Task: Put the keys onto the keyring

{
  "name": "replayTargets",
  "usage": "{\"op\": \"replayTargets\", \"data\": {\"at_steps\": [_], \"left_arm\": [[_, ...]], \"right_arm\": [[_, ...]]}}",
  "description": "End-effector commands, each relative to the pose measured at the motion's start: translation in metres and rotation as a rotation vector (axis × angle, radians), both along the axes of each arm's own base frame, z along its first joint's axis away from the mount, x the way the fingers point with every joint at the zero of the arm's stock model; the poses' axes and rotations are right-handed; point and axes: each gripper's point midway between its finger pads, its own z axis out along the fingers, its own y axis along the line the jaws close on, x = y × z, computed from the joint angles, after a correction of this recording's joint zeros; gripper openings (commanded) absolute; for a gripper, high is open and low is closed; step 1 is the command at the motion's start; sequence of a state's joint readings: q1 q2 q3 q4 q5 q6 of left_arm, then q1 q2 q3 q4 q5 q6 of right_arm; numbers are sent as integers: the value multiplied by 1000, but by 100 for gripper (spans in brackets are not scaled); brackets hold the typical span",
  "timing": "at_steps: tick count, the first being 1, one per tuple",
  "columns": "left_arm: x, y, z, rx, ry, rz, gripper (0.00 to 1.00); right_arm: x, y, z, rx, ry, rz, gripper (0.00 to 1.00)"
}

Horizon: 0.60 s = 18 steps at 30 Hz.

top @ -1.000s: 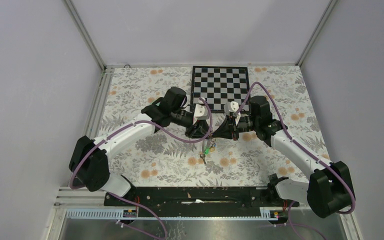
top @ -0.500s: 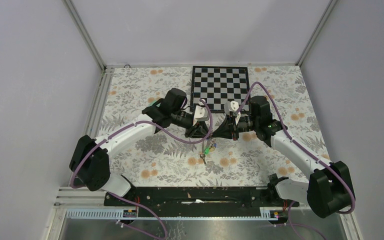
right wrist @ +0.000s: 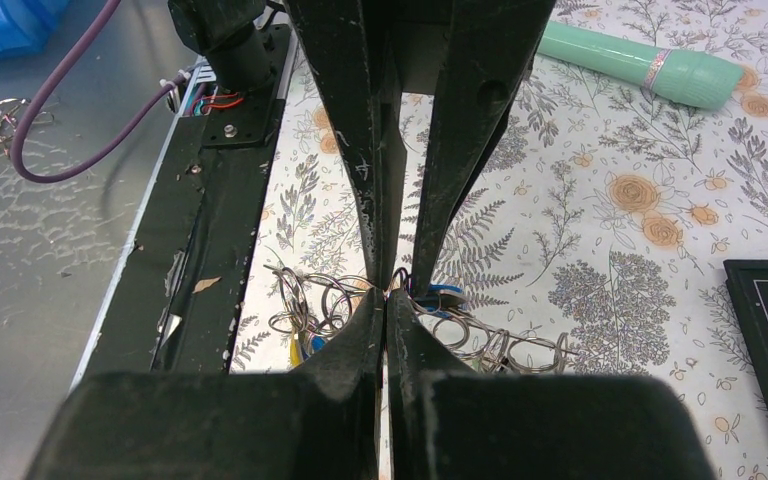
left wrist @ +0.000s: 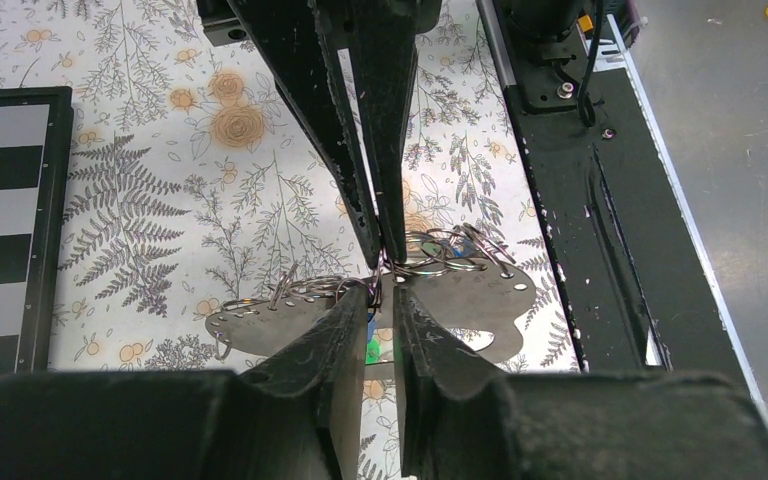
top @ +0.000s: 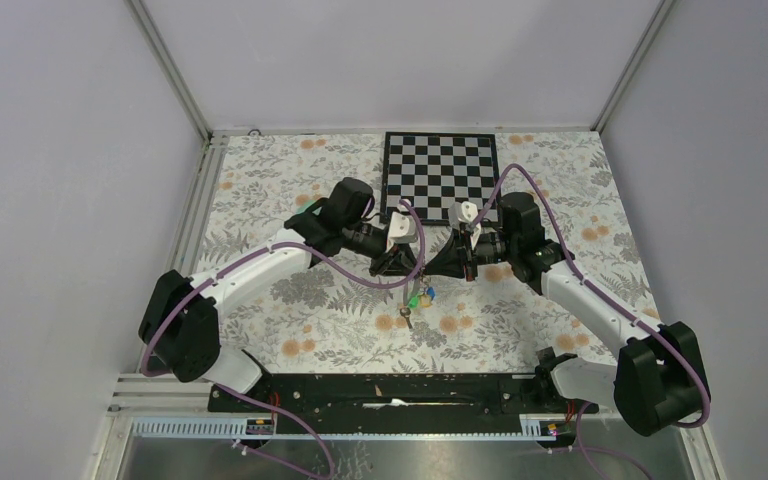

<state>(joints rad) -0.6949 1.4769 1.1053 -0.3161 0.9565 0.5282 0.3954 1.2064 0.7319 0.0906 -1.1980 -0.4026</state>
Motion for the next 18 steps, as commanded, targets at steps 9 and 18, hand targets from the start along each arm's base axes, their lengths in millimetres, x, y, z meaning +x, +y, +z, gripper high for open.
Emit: {"op": "replayTargets", "data": {"at_steps": [9,18], "left_arm": [[8,-13,16,-52,-23,-9,7],[14,-4,21,-19,-93,29,0]], "right_arm": [[-1,0,14,41,-59,17,0],[3,-2,7,12,-87,-12,4]]}}
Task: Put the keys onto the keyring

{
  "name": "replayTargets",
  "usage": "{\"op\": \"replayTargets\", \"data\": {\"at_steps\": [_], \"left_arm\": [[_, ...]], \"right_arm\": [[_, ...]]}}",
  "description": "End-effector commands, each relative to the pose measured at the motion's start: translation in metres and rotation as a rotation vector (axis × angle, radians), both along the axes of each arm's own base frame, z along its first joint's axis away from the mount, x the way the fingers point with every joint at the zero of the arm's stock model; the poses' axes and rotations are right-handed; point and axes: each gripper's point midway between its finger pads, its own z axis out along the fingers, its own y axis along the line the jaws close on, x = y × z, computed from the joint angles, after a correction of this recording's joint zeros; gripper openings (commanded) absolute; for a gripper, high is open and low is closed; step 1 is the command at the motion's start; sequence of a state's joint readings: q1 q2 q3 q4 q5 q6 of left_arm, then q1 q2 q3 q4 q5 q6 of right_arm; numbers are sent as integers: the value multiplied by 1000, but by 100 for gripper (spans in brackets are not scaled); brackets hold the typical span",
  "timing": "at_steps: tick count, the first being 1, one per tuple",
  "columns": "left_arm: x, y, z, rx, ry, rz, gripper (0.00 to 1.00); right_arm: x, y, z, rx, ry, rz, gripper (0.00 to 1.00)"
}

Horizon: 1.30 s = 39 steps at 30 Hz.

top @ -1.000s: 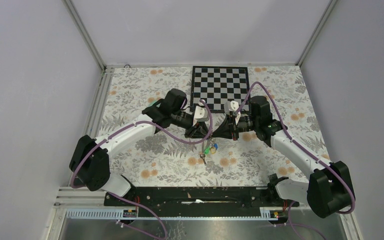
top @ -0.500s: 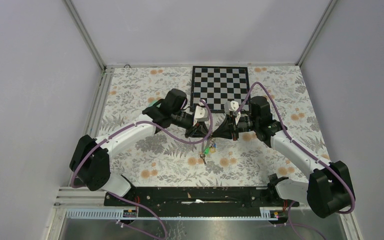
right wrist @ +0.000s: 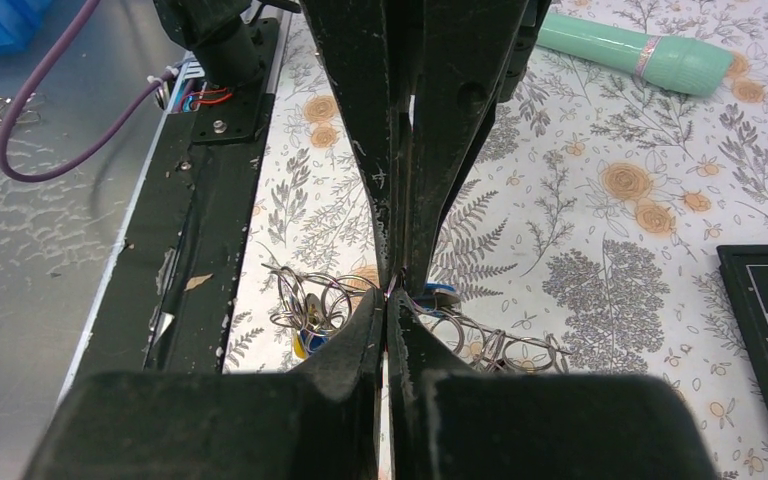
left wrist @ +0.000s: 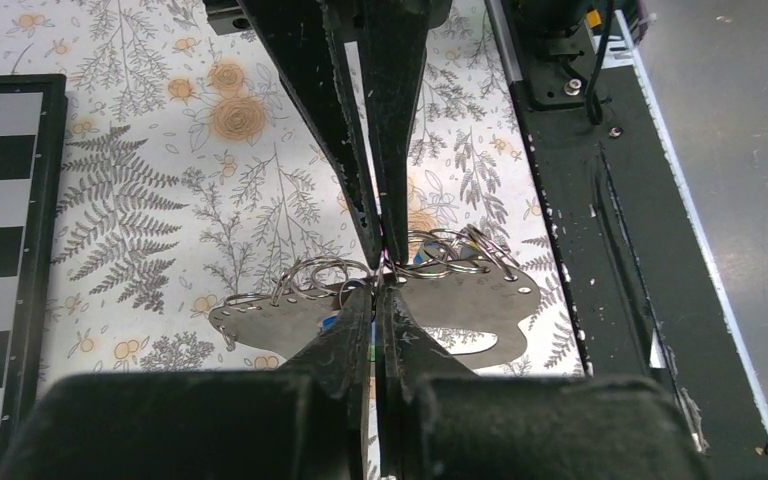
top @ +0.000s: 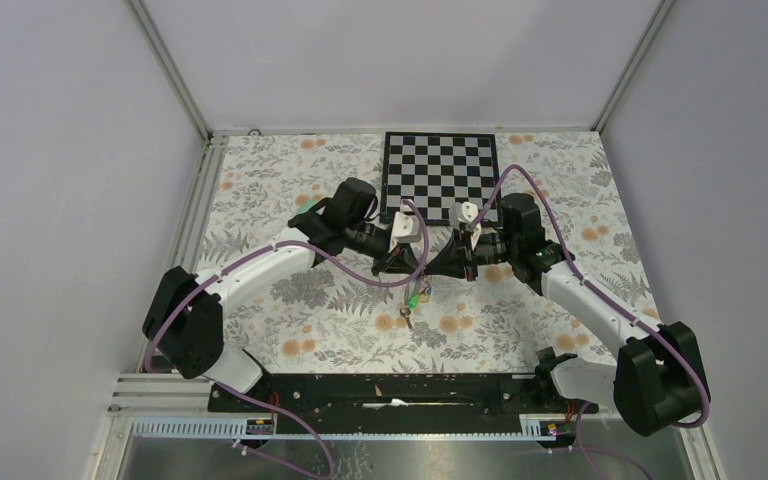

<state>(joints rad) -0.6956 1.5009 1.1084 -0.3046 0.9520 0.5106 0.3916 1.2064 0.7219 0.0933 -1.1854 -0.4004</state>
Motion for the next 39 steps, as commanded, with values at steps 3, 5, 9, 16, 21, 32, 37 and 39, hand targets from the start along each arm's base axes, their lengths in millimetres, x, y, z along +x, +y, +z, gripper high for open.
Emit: {"op": "replayTargets", "data": {"at_steps": [3,5,9,16,21,32,37,39], "left_arm": [[18,4,33,8,-165,65,0],[23,7,37,38,-181,98,0],[26,11,37,141,-209,124,0],[25,21,35,307,-217,163,0],[27,27,46,374,-264,180,0],[34,46,52,519,-312,221,0],[27,44,54,511,-309,195,0],[22,40,53,489,-290,172,0]], "right_arm": [[5,-2,7,-1,-107,-15,9],[7,-3,4,-12,-118,-22,13],[8,-4,2,-20,-127,-31,21],[10,-5,10,-15,-127,-44,31],[11,-4,22,13,-99,-47,37],[18,-5,34,67,-43,-79,42],[24,-2,41,104,-33,-98,42],[27,0,46,132,-24,-103,42]]}}
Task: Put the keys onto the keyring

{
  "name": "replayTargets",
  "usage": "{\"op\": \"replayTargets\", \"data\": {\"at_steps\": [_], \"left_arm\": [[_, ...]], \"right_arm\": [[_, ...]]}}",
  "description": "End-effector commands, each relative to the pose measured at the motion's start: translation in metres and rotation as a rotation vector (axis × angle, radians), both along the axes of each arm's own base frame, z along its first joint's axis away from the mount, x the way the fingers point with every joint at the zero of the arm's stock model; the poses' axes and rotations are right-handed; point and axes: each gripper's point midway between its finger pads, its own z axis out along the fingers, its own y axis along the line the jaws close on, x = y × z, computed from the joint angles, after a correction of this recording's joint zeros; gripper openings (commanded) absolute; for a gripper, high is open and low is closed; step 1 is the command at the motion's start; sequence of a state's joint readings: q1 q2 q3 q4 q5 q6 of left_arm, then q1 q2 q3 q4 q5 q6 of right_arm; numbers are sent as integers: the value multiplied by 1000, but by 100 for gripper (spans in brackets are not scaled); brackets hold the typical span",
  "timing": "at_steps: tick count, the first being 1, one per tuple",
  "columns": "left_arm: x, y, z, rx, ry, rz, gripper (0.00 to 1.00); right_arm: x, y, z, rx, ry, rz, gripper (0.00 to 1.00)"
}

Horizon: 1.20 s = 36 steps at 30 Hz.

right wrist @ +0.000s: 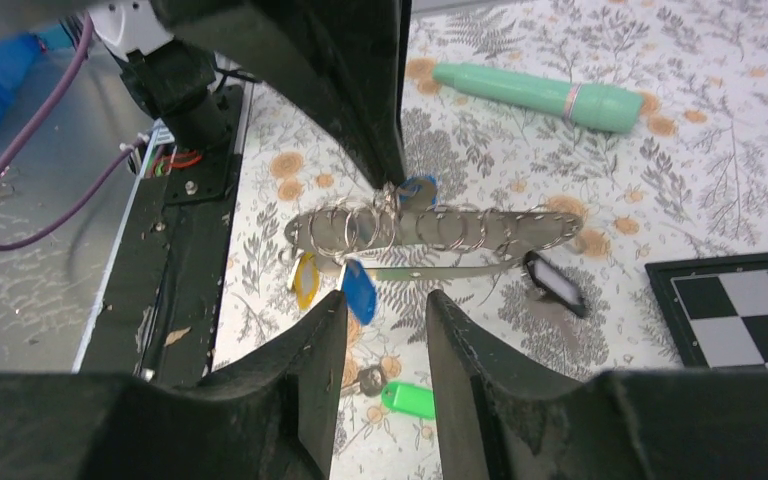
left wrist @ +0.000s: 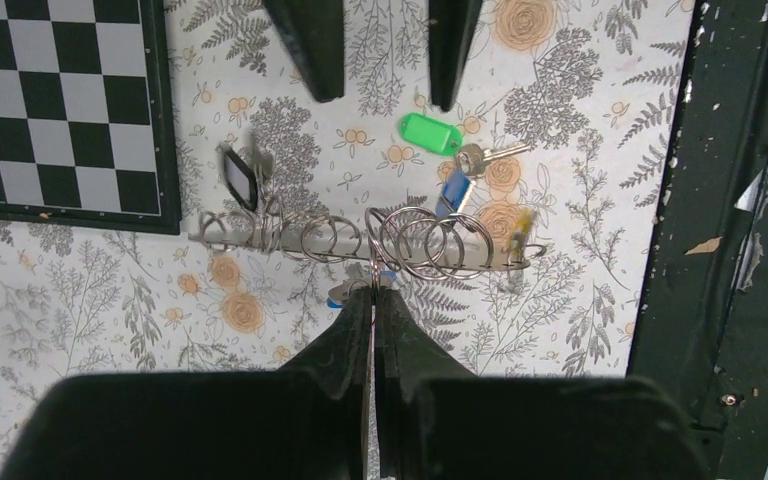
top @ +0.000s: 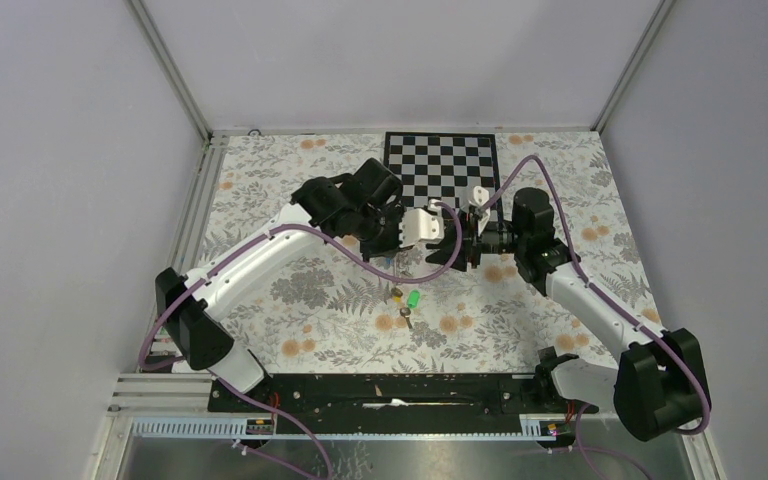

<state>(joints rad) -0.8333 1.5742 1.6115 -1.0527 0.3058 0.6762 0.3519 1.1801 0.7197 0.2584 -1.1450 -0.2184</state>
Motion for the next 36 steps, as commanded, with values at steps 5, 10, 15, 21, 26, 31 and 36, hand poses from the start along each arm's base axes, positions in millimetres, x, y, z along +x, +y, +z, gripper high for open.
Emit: {"op": "replayTargets", "data": {"at_steps": [5,10,15,21,26,31,36], "left_arm": [[-10,-24,21,-138,5,-73,0],[-14,-36,18,-184,45,-92,0],[-15,-42,11,-180,65,-98,0],[-18,-45,8,-188,76,-107,0],[-16,-46,10,-194,69,-95,0],[-15,-47,10,-197,69,-90,0],[-15,-47,6,-189,74,-89,0]], "right_arm": [[8,9,26,122,4,6,36],[12,12,25,129,16,-3,30],[12,12,28,137,22,-2,28],[16,12,21,125,33,-20,24],[11,13,7,93,31,0,22],[0,17,0,72,22,46,23],[-2,18,6,87,23,55,24]]}}
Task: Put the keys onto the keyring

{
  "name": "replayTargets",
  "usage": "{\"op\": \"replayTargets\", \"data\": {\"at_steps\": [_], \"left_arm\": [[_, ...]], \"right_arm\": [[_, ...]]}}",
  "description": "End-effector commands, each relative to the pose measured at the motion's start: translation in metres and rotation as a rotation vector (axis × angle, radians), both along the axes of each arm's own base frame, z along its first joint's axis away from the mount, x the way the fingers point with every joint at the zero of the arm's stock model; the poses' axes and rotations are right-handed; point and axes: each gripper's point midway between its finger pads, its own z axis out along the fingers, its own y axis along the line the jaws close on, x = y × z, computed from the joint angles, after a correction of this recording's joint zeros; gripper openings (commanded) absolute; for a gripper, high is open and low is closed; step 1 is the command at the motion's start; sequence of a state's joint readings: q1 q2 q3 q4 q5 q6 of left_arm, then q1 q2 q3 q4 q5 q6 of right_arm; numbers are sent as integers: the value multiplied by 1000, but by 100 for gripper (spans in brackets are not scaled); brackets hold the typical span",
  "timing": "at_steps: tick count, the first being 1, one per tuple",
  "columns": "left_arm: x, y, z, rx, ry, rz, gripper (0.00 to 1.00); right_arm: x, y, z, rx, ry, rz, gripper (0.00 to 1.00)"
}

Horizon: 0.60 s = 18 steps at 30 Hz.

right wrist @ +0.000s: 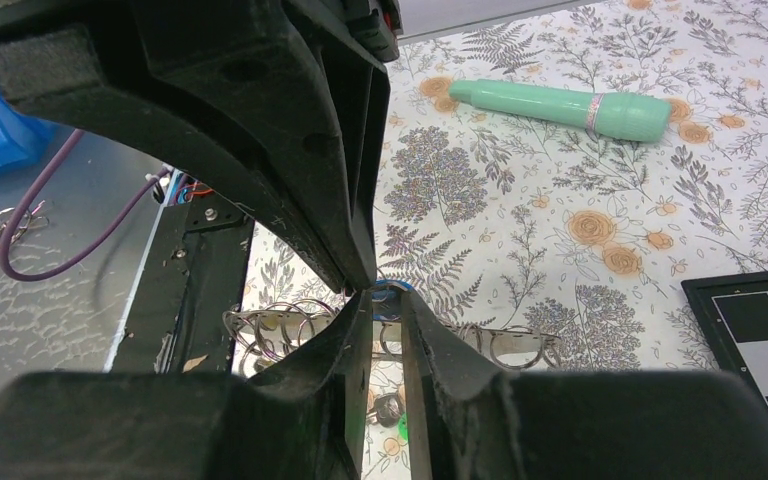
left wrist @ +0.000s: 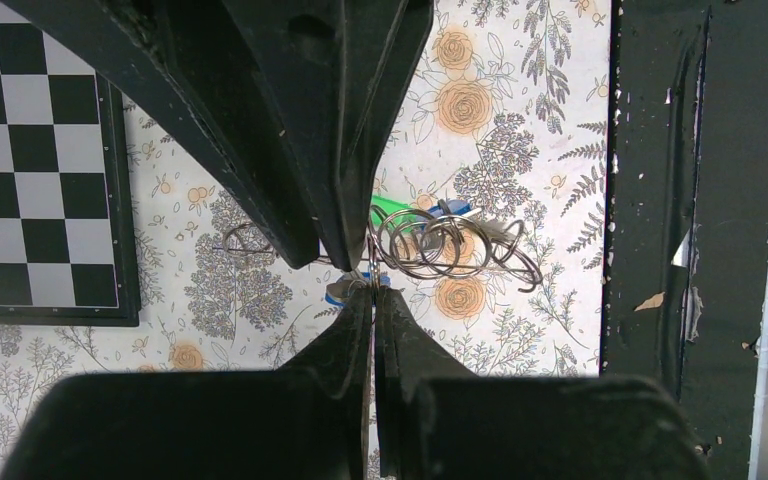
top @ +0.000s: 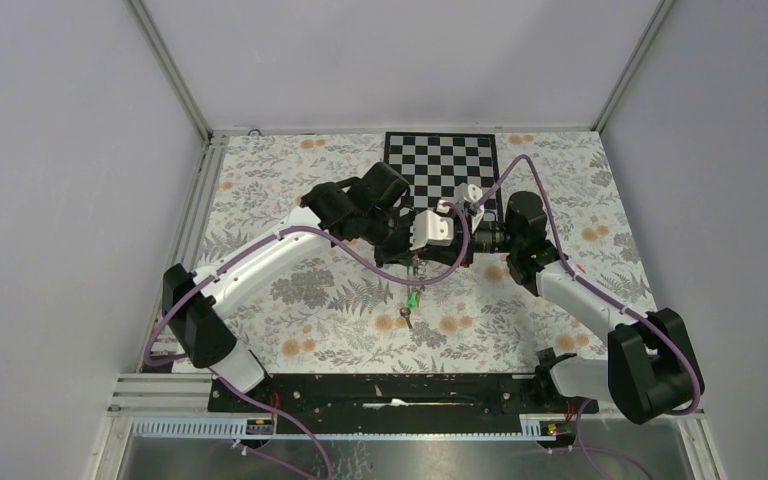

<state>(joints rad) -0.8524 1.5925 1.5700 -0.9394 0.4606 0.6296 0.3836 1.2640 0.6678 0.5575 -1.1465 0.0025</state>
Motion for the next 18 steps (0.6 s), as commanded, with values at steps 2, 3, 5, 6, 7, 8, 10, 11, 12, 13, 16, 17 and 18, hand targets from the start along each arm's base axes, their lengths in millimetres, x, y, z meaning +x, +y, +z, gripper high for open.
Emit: {"op": "replayTargets", "data": {"at_steps": [2,3,5,6,7,8,10,11,12,13,16,17,18], "left_arm": [[2,-13,9,-60,-14,-17,0],[2,-13,9,-59,-14,-17,0],[2,-13,8,-58,-13,-16,0],[1,-13,8,-58,-11,-18,0],[1,-13,6,-55,-9,-19,0],[1,-13,6,-54,-7,-19,0],[1,-13,3,-48,-5,-19,0],[1,-12,3,-46,-6,-19,0],[1,-12,2,-45,-5,-18,0],[1,-12,2,-45,-6,-18,0],[1,-12,2,-43,-6,-17,0],[1,-12,2,-42,-8,-16,0],[2,-12,2,-42,-11,-14,0]], "right_arm": [[-7,3,8,23,-33,44,24],[-7,2,8,24,-27,42,24],[-7,3,10,27,-25,36,24],[-6,3,11,29,-24,32,24],[-6,3,13,32,-24,31,24],[-6,3,15,36,-23,31,24],[-5,3,18,42,-18,25,24],[-5,4,20,45,-16,25,24],[-4,4,21,47,-14,23,24],[-4,4,22,49,-11,21,24],[-6,4,24,55,-12,31,24],[-7,4,23,55,-9,37,24],[-9,4,23,55,-9,45,25]]}}
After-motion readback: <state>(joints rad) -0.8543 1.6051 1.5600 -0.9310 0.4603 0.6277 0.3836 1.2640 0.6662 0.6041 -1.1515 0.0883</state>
